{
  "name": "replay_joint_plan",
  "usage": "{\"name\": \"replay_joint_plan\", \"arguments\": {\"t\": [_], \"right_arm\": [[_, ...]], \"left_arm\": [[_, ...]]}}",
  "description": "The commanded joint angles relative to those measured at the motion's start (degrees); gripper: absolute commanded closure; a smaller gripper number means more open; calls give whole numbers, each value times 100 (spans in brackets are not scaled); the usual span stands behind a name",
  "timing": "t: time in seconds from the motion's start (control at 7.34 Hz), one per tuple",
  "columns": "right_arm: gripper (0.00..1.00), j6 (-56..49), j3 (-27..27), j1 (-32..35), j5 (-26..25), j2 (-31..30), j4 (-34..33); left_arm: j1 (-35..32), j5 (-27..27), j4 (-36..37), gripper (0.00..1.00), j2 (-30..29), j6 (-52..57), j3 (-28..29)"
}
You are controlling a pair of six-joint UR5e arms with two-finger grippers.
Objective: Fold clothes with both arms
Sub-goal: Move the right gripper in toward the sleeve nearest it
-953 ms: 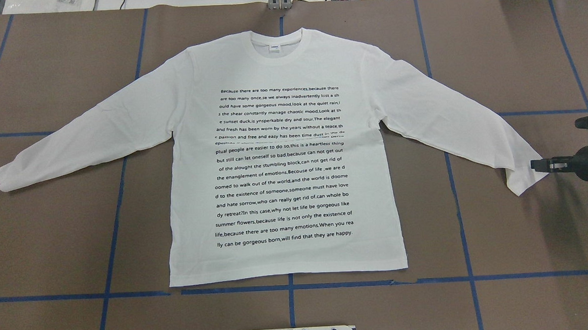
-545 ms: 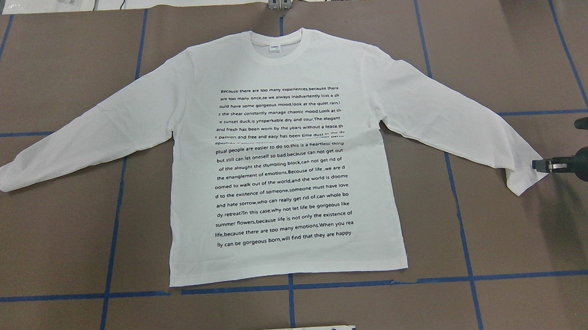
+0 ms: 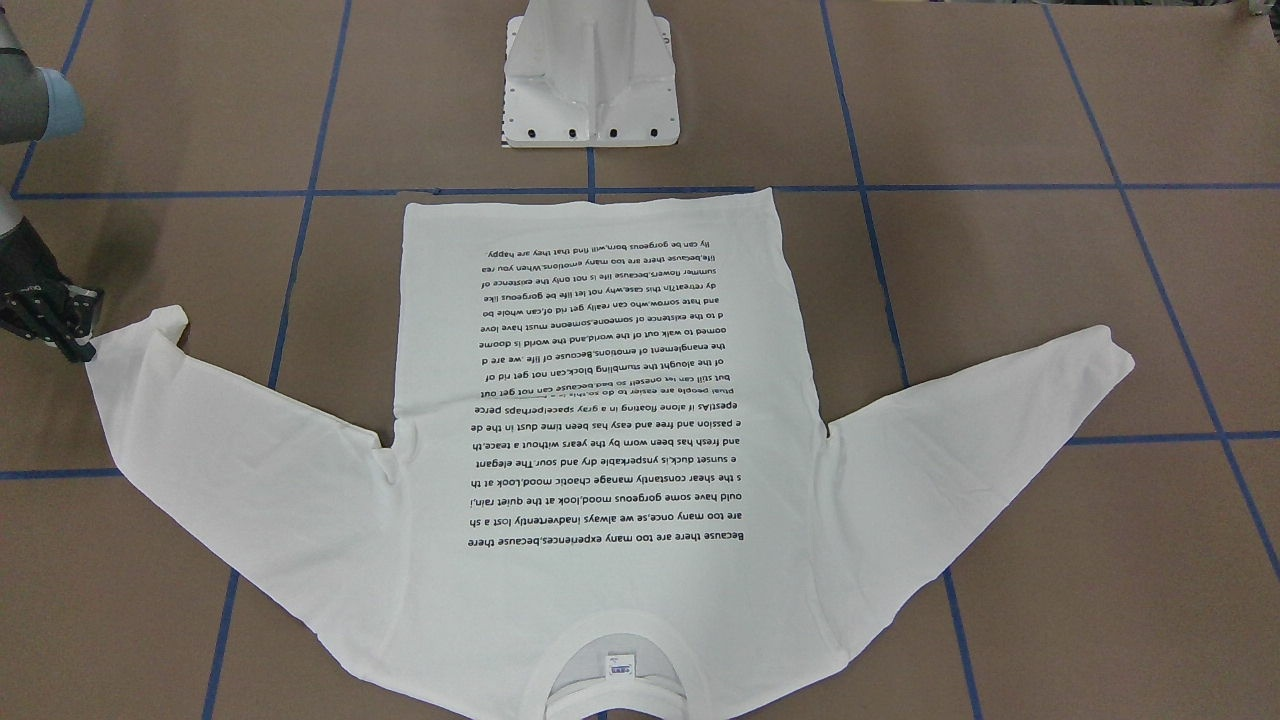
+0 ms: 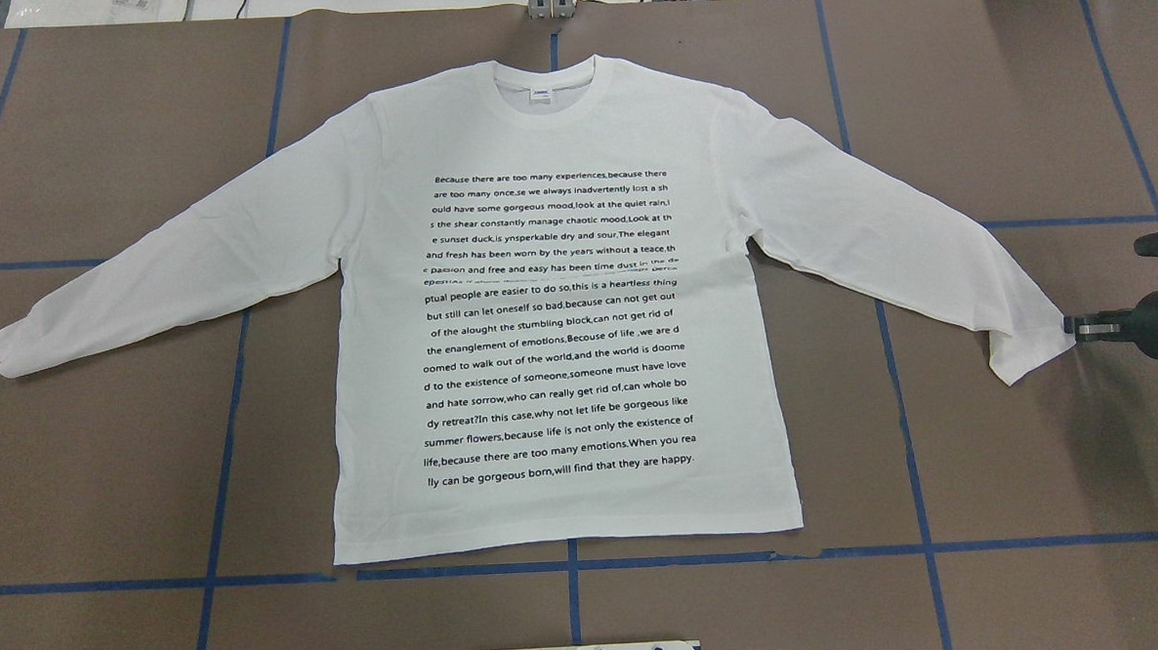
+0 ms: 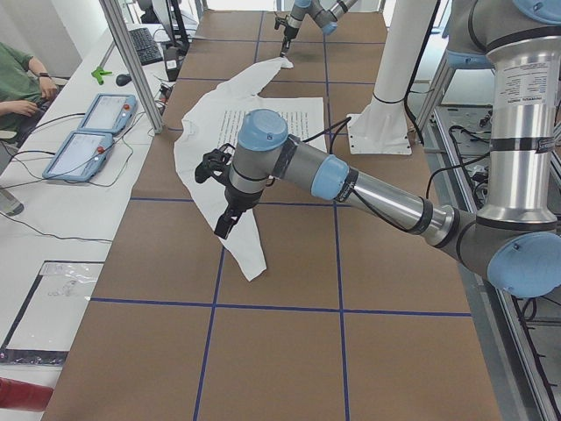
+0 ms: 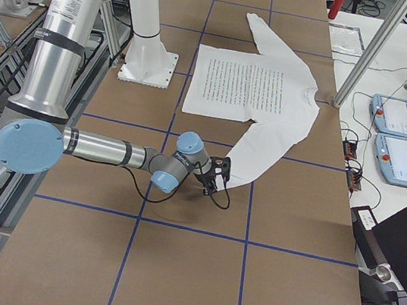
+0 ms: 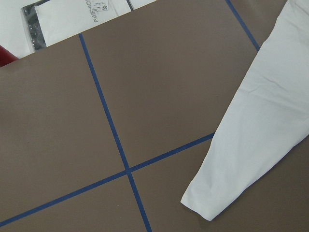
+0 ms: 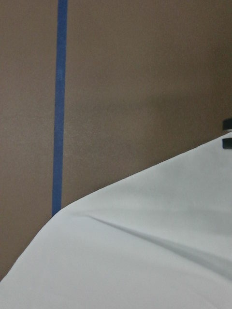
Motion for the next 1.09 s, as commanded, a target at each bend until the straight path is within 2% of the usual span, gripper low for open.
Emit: {"name": "replay_joint_plan", "arguments": {"t": [0.0, 0.14, 0.54, 0.68, 0.95], "right_arm": [[100, -24, 80, 23, 68, -9, 1], [100, -85, 159, 127, 147, 0, -34], [100, -437, 265, 1338, 1462, 210, -261], [100, -490, 561, 1733, 1796, 542, -1020], [100, -1050, 1535, 2026, 1844, 1226, -3178]], "left_arm": [[0, -9, 0, 0, 0, 0, -3], [0, -9, 9, 0, 0, 0, -3], [0, -9, 0, 0, -9, 0, -3], [9, -9, 0, 0, -9, -9, -3], [9, -9, 0, 0, -18, -17, 5]]}}
